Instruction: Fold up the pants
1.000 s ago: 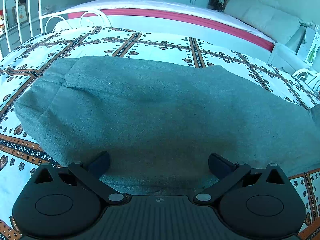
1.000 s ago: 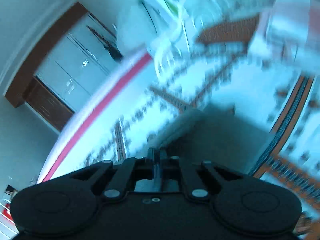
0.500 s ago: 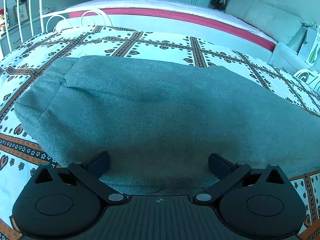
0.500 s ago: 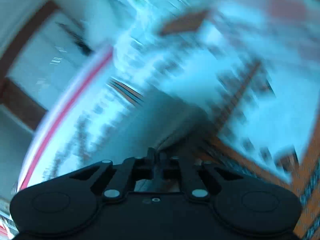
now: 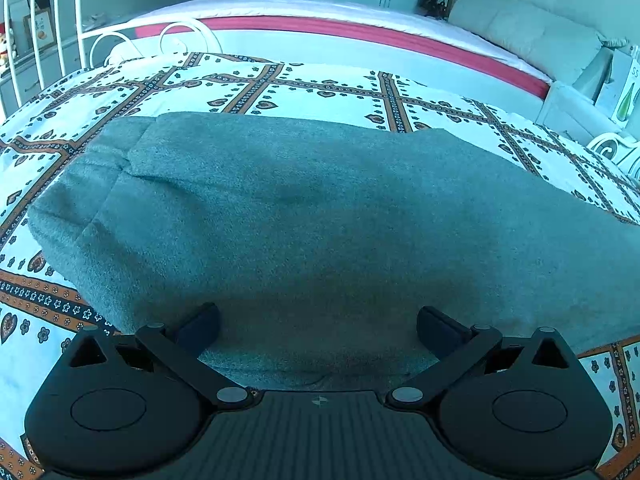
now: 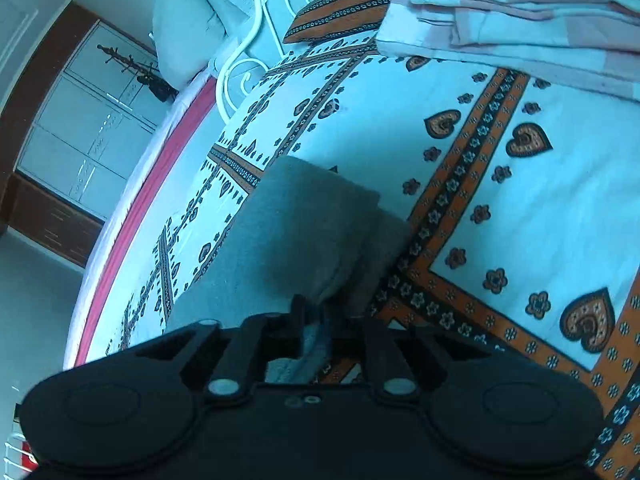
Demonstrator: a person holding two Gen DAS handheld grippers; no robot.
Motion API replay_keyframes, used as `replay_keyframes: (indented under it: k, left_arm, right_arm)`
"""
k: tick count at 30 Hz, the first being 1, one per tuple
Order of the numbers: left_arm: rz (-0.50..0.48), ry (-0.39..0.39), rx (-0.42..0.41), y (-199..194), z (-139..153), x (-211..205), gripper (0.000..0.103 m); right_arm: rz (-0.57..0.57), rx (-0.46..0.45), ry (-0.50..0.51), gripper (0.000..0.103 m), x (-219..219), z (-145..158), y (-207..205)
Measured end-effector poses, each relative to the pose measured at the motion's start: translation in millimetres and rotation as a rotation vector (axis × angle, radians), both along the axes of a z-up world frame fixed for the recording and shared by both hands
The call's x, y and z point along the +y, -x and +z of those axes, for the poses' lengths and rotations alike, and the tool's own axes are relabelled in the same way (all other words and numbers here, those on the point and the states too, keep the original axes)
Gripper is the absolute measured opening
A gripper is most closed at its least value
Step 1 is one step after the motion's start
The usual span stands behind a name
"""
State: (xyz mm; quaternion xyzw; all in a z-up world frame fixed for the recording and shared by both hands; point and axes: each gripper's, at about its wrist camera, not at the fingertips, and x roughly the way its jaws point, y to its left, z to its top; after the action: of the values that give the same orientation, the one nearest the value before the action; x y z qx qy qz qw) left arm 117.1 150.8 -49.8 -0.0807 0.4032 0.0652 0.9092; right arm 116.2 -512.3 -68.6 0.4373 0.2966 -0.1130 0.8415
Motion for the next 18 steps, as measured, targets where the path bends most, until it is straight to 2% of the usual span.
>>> replay_keyframes:
  k: [1, 2, 3, 4, 7, 8, 10, 11, 12, 15, 16, 17, 18]
  left_arm:
    - [0.0, 0.0, 0.0, 0.0, -0.1, -0.1, 0.103]
    - [0.001, -0.001, 0.0, 0.2, -0.1, -0.2, 0.103]
    - [-0.001, -0.002, 0.001, 0.1, -0.2, -0.1, 0.103]
    - [-0.001, -0.002, 0.001, 0.2, -0.3, 0.2, 0.103]
    - [0.0, 0.001, -0.001, 0.4, 0.1, 0.6, 0.103]
    - [-0.002, 0.001, -0.001, 0.5, 0.0, 0.8, 0.103]
    - [-0.007, 0.005, -0.003, 1.8, 0.6, 1.8, 0.103]
    - [-0.009, 0.01, -0.005, 2.8, 1.0, 2.7, 0.103]
    - [-0.011, 0.016, -0.008, 3.6, 1.4, 3.8, 0.103]
    - [-0.011, 0.03, -0.01, 4.1, 2.1, 5.9, 0.103]
    - [-0.01, 0.03, -0.009, 3.8, 2.0, 5.6, 0.103]
    - [-0.009, 0.027, -0.008, 3.3, 2.0, 4.9, 0.103]
    - [-0.005, 0.025, -0.005, 2.5, 1.8, 3.8, 0.103]
  right_arm:
    - [-0.017, -0.01, -0.015, 0.008, -1.0, 0.7, 1.4]
    - [-0.031, -0.013, -0.029, 0.001, -3.6, 0.0, -0.6]
    - [-0.023, -0.019, -0.019, 0.0, -2.4, 3.7, -2.6]
    - [-0.004, -0.064, 0.012, 0.0, 1.8, 14.7, -3.3]
    - [0.072, -0.356, 0.123, 0.0, 30.3, 70.6, 7.6]
    - [0.093, -0.425, 0.166, 0.0, 37.3, 84.5, 11.4]
    - [0.085, -0.487, 0.178, 0.0, 36.7, 92.9, 17.5]
    - [0.071, -0.489, 0.164, 0.0, 31.4, 88.2, 20.1]
    - [0.048, -0.438, 0.158, 0.0, 25.0, 79.4, 19.0]
    - [-0.003, -0.056, 0.08, 0.0, 0.7, 32.3, -0.6]
    - [-0.018, -0.038, 0.032, 0.0, -4.5, 22.2, 1.0]
    - [-0.018, -0.081, 0.023, 0.0, -4.9, 24.5, 1.6]
    - [0.003, -0.118, 0.061, 0.0, -0.9, 32.9, -0.5]
